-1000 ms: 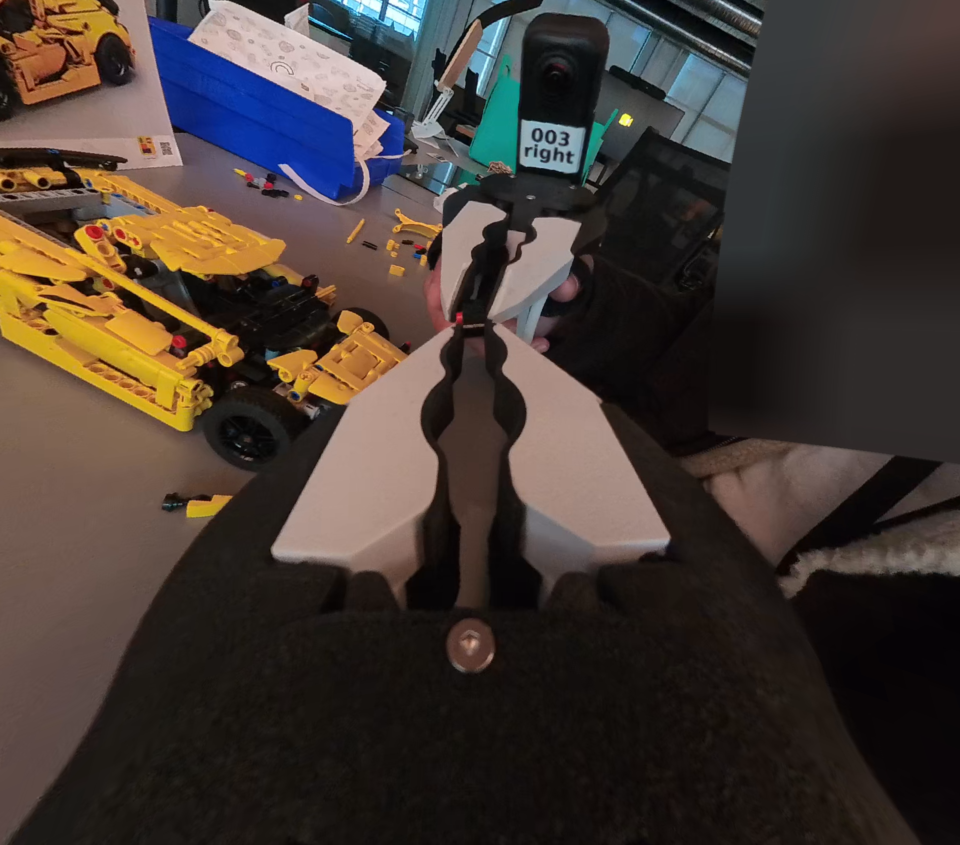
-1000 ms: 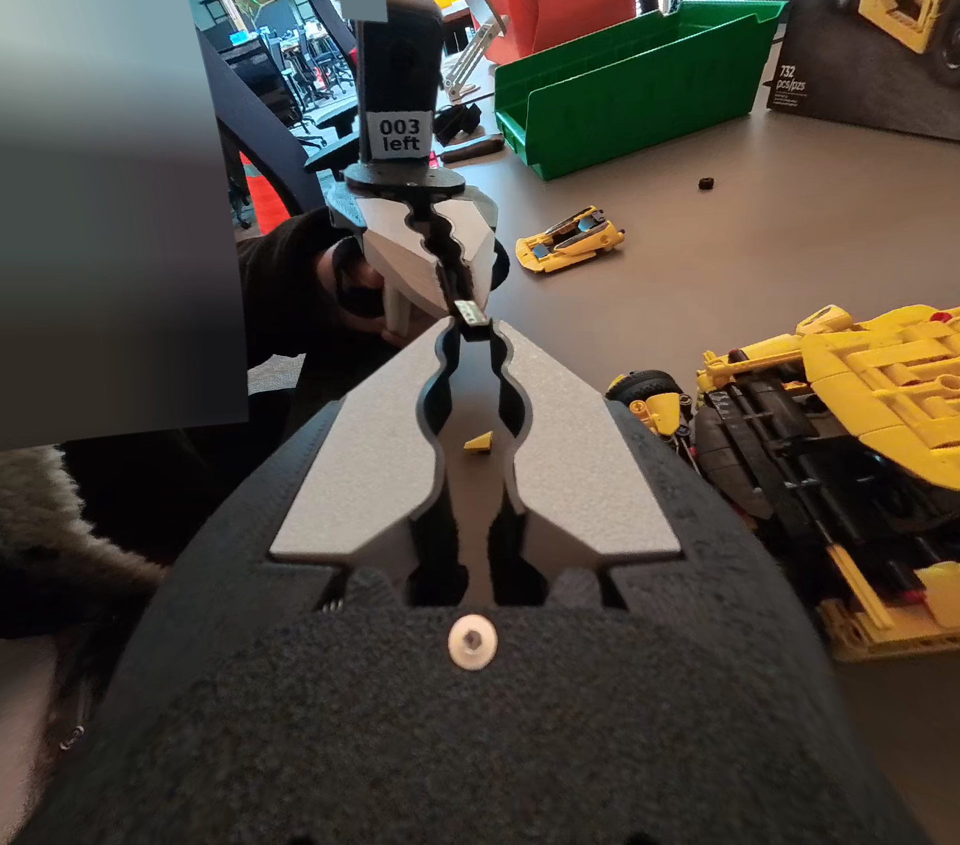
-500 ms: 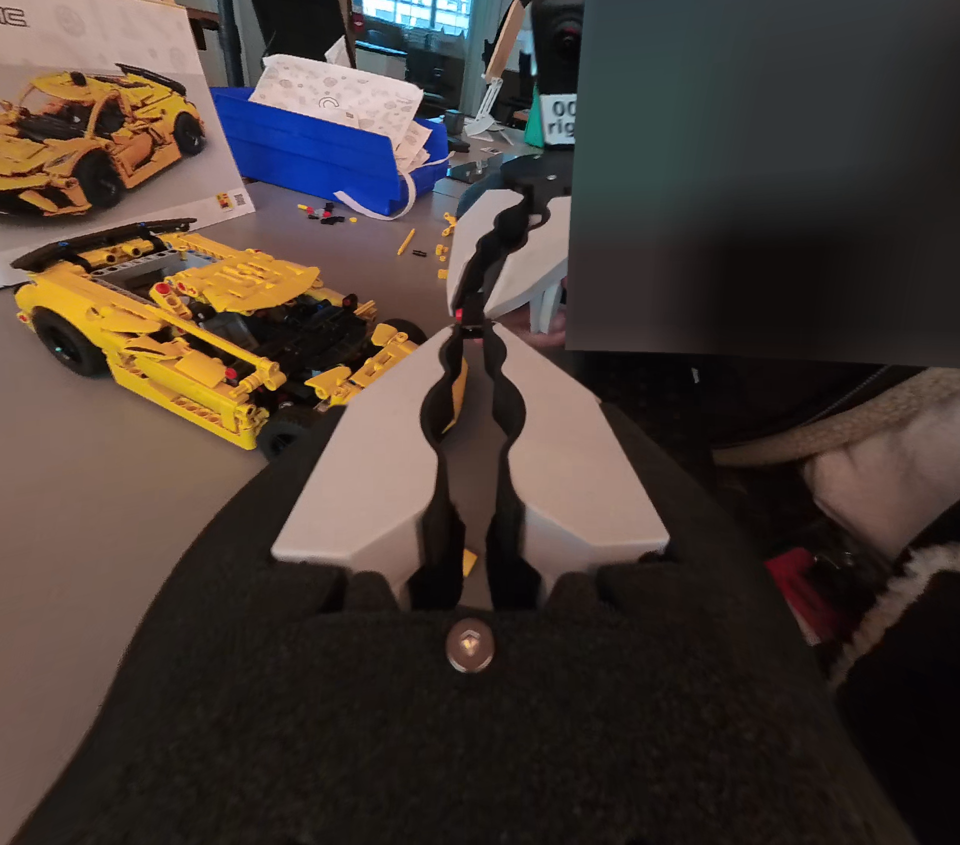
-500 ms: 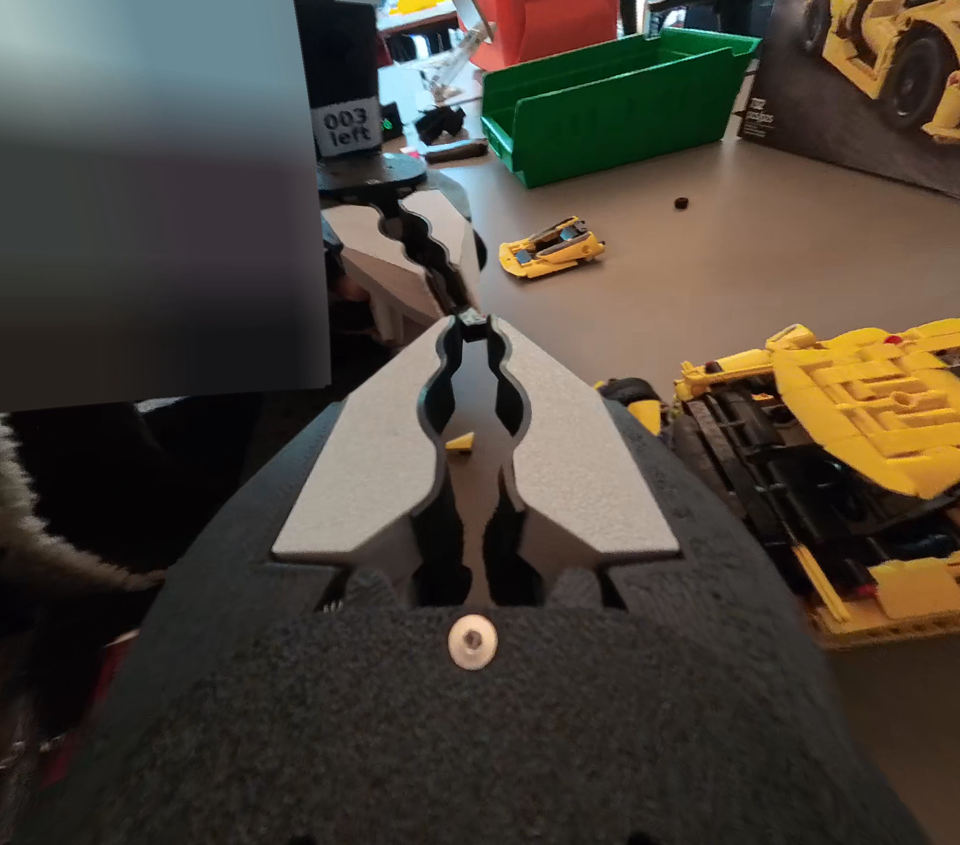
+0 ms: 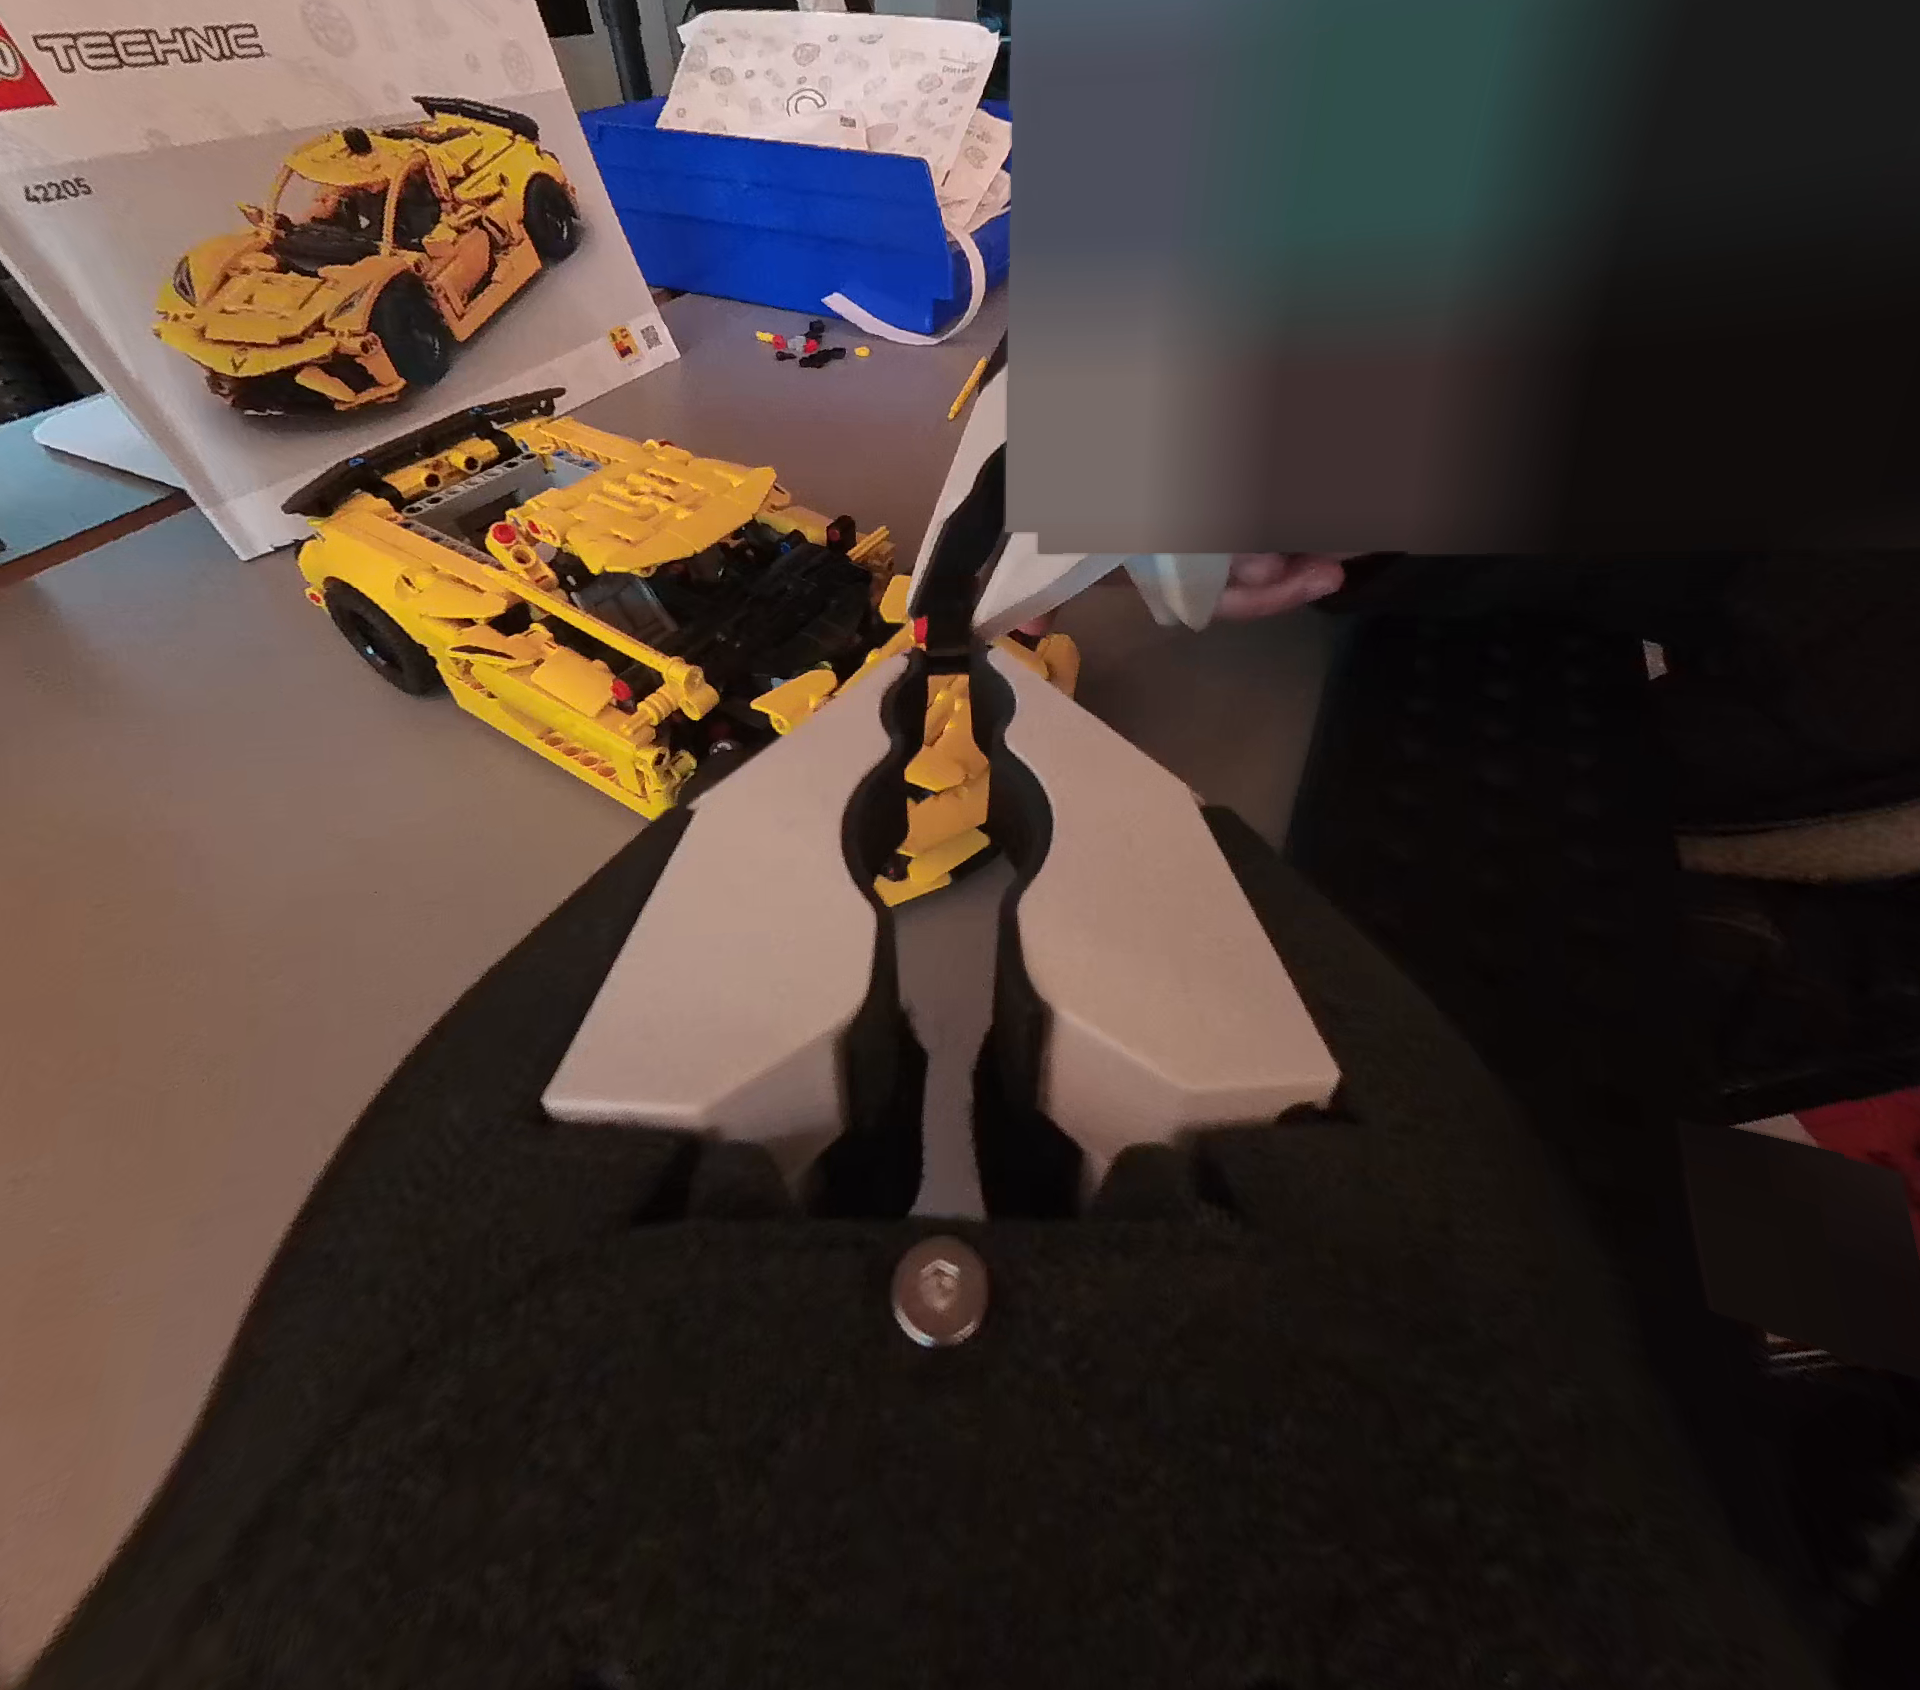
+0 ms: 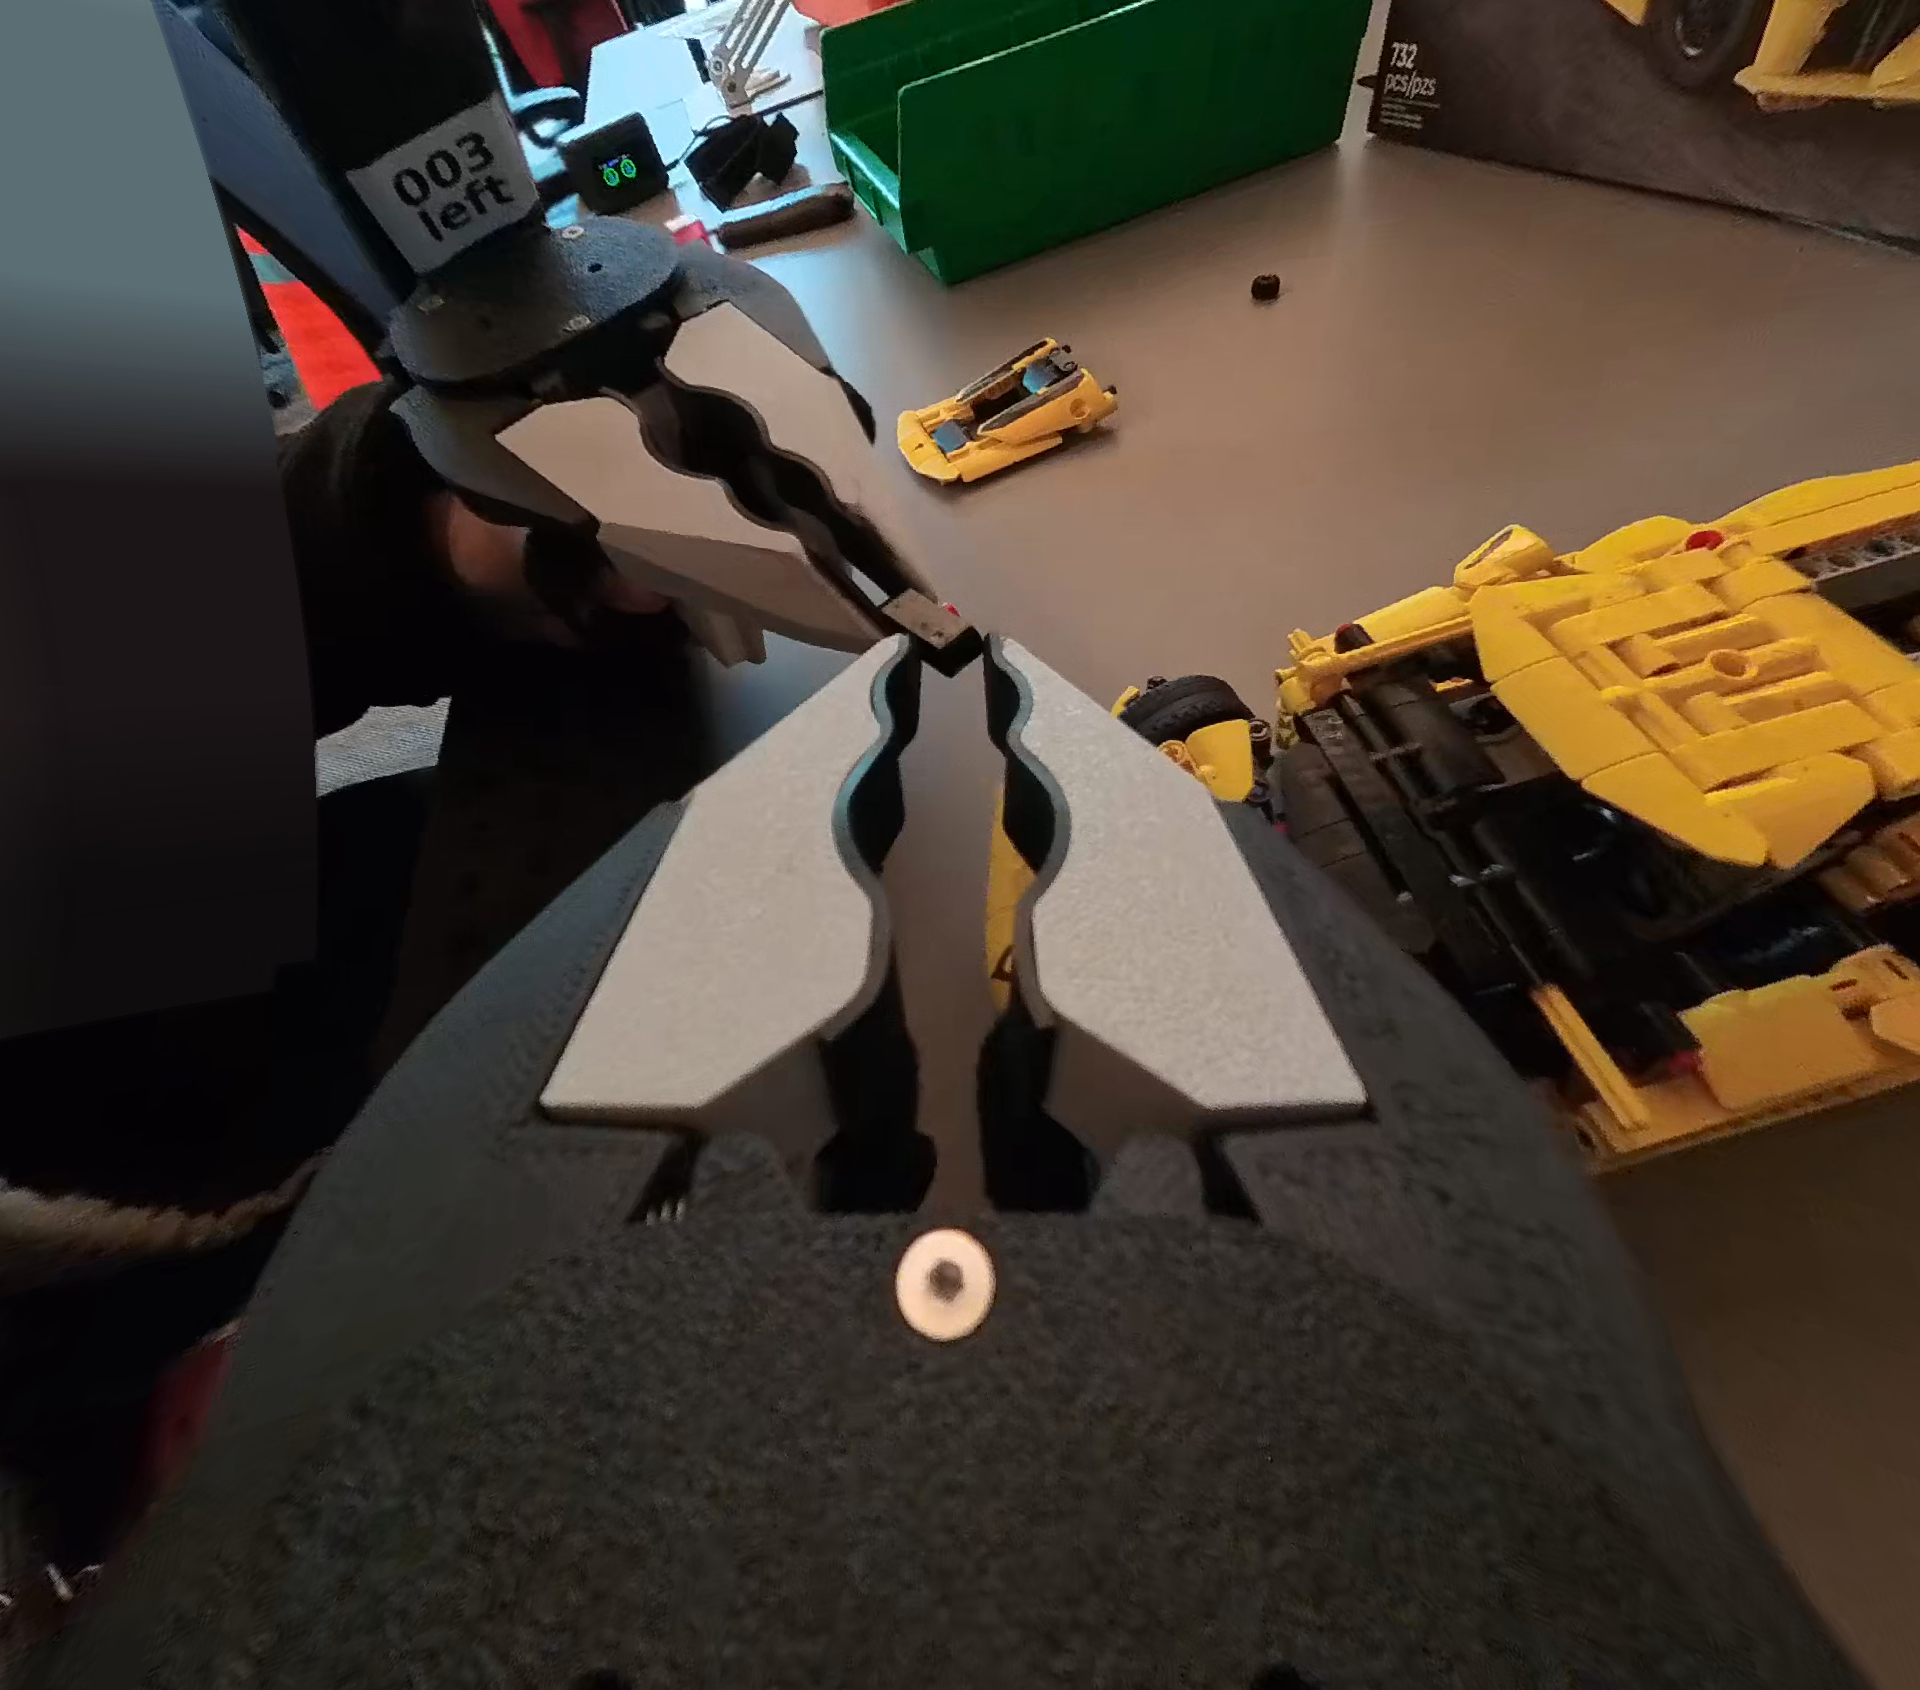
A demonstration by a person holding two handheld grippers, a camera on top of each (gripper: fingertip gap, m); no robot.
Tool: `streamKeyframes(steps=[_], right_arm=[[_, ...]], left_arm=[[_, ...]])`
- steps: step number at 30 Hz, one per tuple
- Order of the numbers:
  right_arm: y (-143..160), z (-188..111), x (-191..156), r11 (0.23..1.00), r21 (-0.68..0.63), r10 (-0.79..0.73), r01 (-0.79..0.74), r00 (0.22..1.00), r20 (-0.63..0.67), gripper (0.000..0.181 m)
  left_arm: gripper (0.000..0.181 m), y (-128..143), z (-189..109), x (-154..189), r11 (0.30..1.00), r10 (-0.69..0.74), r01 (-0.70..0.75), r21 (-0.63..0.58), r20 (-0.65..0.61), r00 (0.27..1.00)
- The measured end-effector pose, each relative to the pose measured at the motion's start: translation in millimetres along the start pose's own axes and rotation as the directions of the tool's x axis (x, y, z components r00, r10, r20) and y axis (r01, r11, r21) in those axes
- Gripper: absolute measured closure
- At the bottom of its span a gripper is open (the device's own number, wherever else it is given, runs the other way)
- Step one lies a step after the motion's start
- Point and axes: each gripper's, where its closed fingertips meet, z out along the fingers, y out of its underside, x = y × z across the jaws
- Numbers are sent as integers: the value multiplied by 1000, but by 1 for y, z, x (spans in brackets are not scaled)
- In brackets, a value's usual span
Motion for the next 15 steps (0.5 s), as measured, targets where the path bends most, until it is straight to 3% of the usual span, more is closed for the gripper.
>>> streamKeyframes(steps=[6,11,15], right_arm=[[1,-1,1,999,-8,-35,35,999,-12,170],[2,0,2,996,-9,-90,89,995,-44,171],[0,1,2,999,17,-33,34,998,-51,172]], left_arm=[[174,1,1,1,1000,4,-4,-7,3,1000],[175,1,1,1,995,99,-98,-27,56,993],[175,0,1,0,994,111,-109,-29,82,990]])
